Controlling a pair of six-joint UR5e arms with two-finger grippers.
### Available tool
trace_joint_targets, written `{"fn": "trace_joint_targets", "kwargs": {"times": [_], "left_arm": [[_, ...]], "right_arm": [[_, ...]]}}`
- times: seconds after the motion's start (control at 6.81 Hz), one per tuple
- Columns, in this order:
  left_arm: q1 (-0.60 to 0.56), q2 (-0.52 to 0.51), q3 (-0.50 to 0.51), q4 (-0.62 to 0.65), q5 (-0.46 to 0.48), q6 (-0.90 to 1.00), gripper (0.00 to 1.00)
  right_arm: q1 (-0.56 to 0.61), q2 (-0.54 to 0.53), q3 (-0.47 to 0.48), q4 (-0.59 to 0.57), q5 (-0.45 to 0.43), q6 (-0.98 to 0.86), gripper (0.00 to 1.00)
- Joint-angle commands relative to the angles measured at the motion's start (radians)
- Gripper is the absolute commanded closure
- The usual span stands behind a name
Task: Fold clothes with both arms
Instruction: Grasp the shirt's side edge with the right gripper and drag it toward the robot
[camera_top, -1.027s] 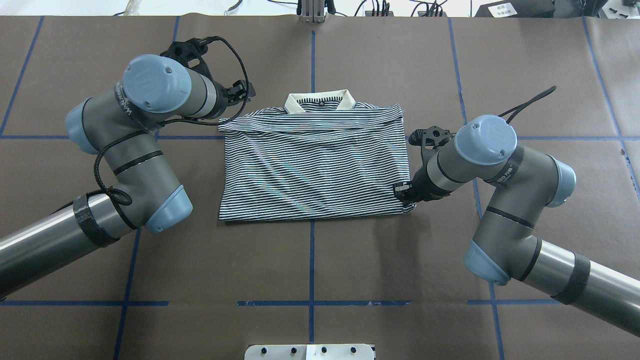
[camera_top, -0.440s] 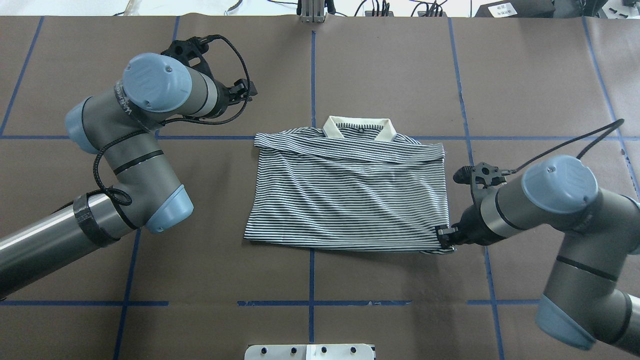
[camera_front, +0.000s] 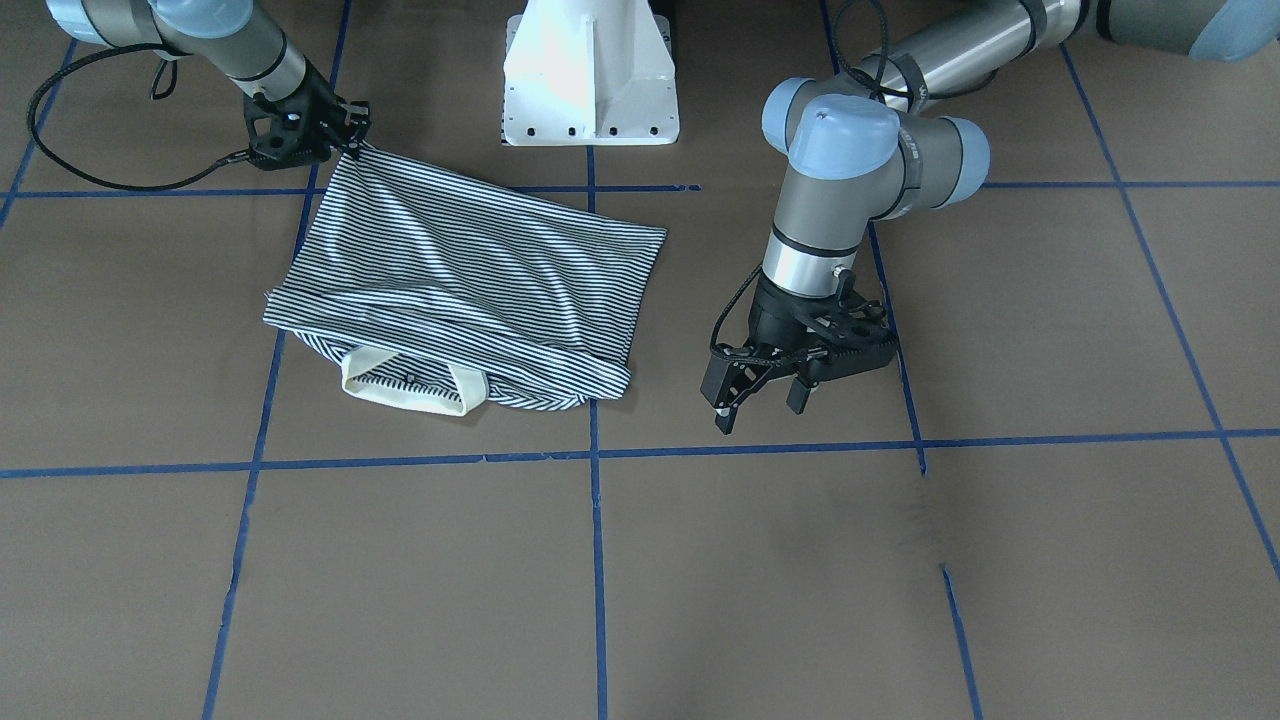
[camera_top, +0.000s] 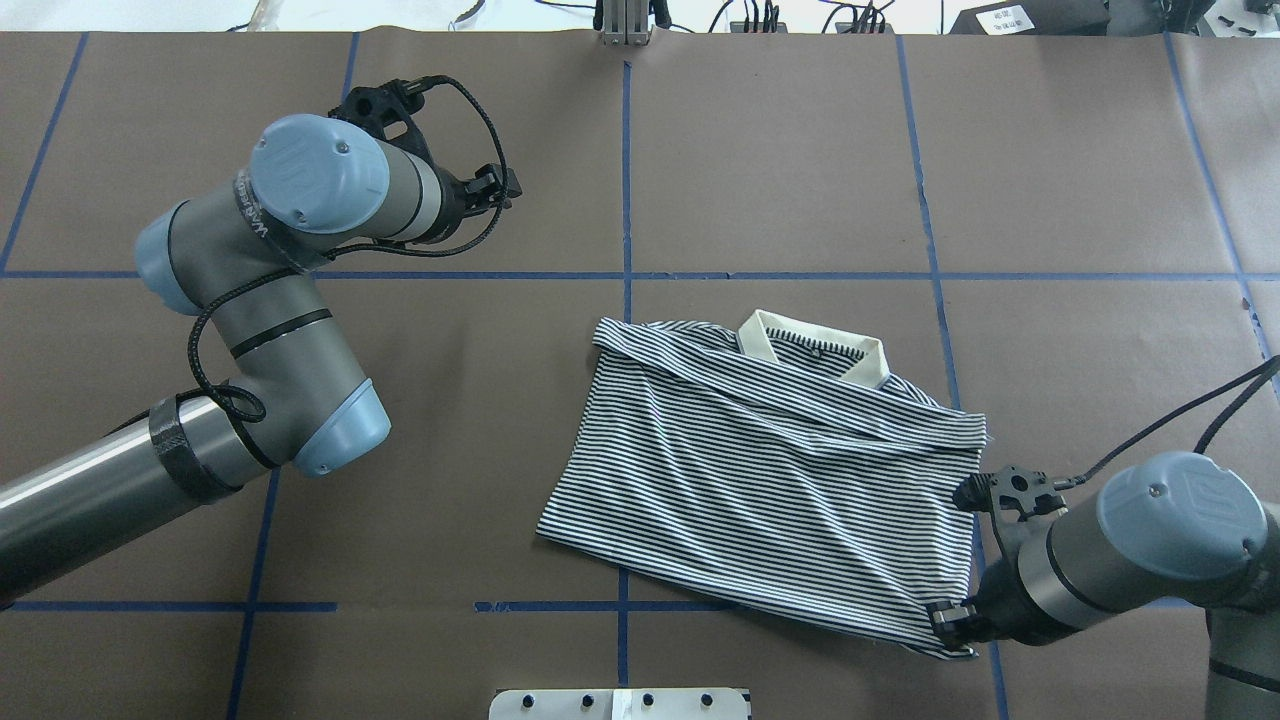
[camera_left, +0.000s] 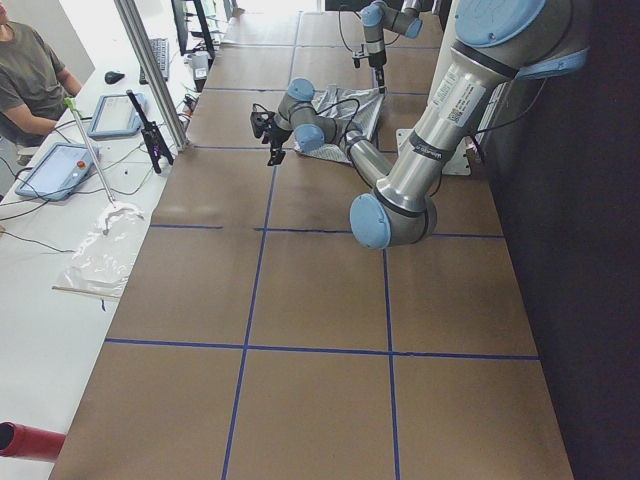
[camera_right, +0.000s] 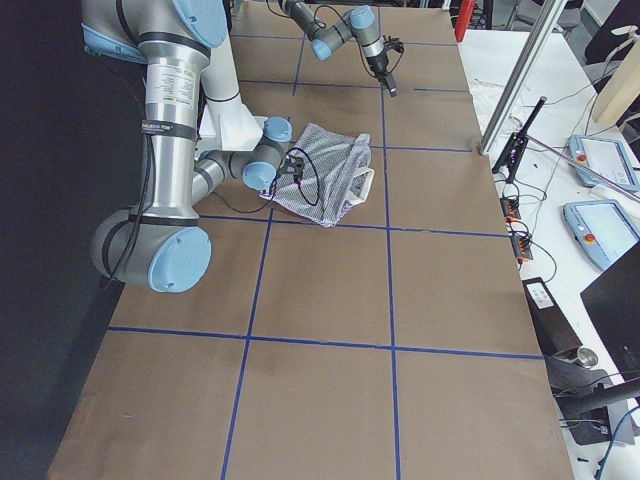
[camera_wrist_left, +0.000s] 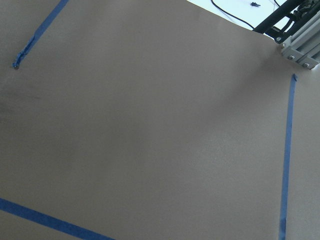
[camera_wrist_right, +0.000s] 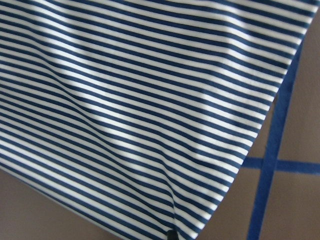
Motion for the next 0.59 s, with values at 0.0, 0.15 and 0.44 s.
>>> {"fn": "trace_joint_targets", "kwargs": {"times": [0.0,0.15,0.44], "left_arm": [[0.029,0.000,-0.040,0.007,-0.011,-0.015,0.00],[0.073,0.029,-0.111,0.057,-0.047,-0.024,0.00],[0.263,0.077,-0.263,0.198,-0.048,-0.279,0.01]], "right_arm": [[-0.028,-0.038,0.046,0.002,0.007,0.111,0.00],[0.008,-0.006,0.049,0.002,0.005,0.115,0.00],[0.157,0.107,0.037,0.000,0.004,0.115,0.00]]}}
